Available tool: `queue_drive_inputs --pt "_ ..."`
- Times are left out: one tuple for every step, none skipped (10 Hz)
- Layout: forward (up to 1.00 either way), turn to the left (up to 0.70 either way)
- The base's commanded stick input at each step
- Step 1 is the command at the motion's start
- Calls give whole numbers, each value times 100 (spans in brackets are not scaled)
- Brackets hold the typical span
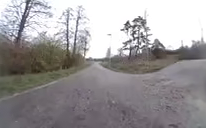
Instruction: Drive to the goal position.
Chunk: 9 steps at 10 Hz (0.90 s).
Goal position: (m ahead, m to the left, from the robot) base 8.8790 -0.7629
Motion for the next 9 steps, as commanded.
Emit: queue_drive_inputs --pt "70 0" --pt "70 0" --pt "70 0" --pt "70 0" --pt "70 0" --pt "70 0" --pt "70 0" --pt "70 0" --pt "70 0"
